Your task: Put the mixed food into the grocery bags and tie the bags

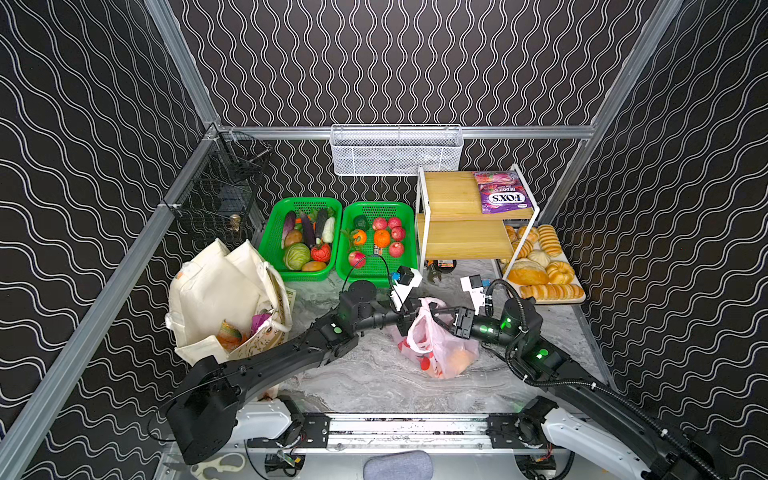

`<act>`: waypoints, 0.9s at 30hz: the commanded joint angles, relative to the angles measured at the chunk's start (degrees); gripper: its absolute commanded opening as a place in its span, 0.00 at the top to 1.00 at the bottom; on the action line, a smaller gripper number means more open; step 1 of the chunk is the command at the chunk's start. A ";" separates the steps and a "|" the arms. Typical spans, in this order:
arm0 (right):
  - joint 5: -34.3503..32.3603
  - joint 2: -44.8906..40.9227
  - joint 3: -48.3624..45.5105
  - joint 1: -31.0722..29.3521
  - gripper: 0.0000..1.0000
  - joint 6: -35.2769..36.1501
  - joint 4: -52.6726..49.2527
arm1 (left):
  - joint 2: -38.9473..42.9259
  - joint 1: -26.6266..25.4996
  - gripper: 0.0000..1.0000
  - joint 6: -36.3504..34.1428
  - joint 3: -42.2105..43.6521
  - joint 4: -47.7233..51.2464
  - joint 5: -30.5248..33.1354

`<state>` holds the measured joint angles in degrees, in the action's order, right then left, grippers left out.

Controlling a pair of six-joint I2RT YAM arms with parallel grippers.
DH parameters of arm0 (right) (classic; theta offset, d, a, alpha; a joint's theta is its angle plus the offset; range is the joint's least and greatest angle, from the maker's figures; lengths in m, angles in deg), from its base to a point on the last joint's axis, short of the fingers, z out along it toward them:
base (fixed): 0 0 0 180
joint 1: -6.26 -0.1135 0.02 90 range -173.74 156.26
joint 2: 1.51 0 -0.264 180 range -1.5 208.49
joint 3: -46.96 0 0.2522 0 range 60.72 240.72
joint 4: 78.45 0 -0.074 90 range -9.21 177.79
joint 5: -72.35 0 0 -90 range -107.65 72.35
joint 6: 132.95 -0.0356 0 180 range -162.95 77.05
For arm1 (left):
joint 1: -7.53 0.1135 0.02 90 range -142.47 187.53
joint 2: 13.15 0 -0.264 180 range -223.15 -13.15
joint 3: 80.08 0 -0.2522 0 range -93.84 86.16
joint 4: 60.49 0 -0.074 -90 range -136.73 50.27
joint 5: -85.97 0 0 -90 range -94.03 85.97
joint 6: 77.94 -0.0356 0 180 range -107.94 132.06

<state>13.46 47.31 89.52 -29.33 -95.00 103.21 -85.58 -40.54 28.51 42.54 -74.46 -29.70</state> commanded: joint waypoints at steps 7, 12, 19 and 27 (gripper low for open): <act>-2.27 -2.19 -1.04 -0.20 0.69 -0.45 6.21 | -1.41 -0.01 1.00 3.08 -0.64 -3.54 -2.73; -2.38 -2.32 -1.01 -0.22 0.72 -0.68 6.83 | -1.68 -0.01 1.00 4.71 -0.09 -4.96 -2.77; -3.17 -2.26 -0.51 -0.18 0.88 -0.42 5.67 | -2.37 0.00 1.00 5.45 -0.60 -5.07 -2.94; -9.46 -6.75 -0.85 -0.20 1.00 2.47 1.92 | -1.71 -0.03 1.00 3.73 -0.73 -2.57 -1.45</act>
<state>8.56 41.80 88.36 -29.61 -94.52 103.56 -87.61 -40.54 33.03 42.10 -77.93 -31.28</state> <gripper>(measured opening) 0.059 0.053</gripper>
